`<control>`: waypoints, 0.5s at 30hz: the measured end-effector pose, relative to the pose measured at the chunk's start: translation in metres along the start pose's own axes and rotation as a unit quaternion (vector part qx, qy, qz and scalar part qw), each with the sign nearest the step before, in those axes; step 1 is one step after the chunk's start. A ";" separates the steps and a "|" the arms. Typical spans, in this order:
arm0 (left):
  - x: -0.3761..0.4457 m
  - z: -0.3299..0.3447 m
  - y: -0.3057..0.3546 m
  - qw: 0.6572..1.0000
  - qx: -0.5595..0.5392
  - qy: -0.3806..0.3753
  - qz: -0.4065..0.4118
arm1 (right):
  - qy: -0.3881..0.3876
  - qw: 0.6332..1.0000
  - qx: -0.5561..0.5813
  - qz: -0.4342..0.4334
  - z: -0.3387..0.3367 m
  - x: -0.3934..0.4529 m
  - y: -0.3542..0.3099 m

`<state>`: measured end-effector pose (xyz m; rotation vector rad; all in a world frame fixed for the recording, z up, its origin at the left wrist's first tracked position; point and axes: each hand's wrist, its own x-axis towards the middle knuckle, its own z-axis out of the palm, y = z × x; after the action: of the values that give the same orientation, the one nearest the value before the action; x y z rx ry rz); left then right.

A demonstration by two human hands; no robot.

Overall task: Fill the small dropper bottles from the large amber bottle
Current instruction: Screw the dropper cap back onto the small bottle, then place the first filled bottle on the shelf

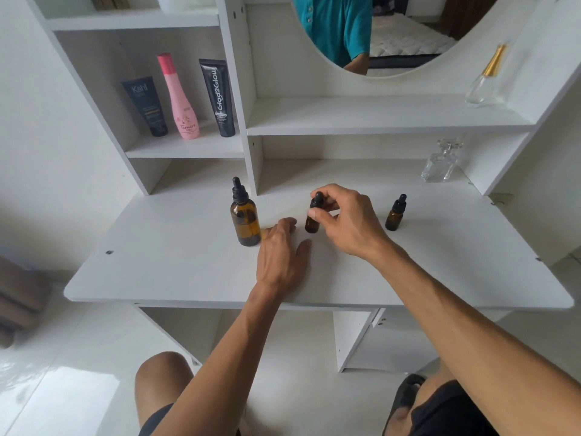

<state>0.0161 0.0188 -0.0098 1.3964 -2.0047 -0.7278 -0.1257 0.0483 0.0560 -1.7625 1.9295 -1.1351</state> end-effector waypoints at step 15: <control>0.052 0.019 0.006 0.986 0.157 -0.052 0.023 | 0.165 0.977 0.029 -0.129 -0.043 0.118 -0.066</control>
<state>-0.0159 -0.0269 -0.0103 1.5068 -2.3038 -0.4871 -0.1332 -0.0428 0.1643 -1.9350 1.8507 -1.6494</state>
